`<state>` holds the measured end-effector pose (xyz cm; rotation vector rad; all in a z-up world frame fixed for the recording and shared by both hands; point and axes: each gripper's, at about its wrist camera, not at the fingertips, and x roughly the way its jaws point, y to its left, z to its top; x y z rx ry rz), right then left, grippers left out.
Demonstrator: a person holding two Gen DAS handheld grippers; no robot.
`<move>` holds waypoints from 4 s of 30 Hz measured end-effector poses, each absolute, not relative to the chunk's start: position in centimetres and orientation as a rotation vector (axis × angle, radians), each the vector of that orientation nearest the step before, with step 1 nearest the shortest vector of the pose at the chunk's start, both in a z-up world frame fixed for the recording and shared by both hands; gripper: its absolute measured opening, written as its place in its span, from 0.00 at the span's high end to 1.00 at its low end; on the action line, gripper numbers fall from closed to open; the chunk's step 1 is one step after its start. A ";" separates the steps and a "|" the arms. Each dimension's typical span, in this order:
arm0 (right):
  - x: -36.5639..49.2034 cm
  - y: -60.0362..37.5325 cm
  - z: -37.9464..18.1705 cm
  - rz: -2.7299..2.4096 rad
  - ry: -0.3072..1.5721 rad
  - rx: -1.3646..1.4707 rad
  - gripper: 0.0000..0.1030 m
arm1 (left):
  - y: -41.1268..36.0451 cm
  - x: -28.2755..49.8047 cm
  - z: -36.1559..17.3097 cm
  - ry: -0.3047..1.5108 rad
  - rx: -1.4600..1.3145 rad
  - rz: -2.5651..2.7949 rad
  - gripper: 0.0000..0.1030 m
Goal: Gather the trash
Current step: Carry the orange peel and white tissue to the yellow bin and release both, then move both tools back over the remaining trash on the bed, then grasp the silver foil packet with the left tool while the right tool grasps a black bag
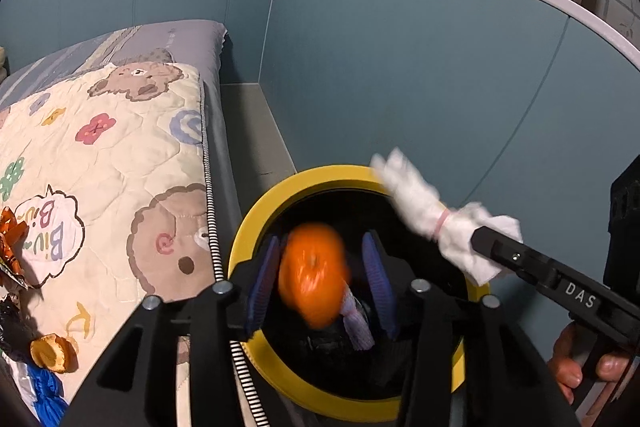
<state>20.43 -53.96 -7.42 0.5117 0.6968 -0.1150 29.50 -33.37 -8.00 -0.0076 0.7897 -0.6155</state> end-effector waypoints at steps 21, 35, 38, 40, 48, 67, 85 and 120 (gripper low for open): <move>20.5 -48.9 -5.8 -0.059 0.699 0.449 0.38 | -24.1 28.2 -5.4 0.675 -0.024 -0.424 0.08; 22.9 -37.4 -2.5 0.160 0.698 0.307 0.33 | -10.6 27.5 -4.2 0.624 -0.029 -0.194 0.08; 23.7 -34.6 -2.2 0.217 0.709 0.286 0.33 | -8.0 27.0 -4.3 0.621 -0.031 -0.150 0.08; 24.2 -32.7 -2.1 0.247 0.722 0.269 0.32 | -6.2 26.6 -4.6 0.628 -0.013 -0.120 0.08; 25.7 -26.7 -2.6 0.344 0.775 0.212 0.32 | -0.9 25.1 -6.1 0.656 0.021 -0.033 0.08; 30.4 -16.9 -7.3 0.554 0.892 0.093 0.32 | 3.7 26.4 -13.4 0.830 -0.014 0.019 0.08; 35.3 -12.0 -12.6 0.605 0.986 0.011 0.36 | 3.5 27.2 -15.8 0.873 -0.096 -0.069 0.08; 34.5 -17.9 -10.4 0.634 0.917 0.305 0.69 | 6.0 25.8 -14.1 0.822 -0.219 -0.139 0.87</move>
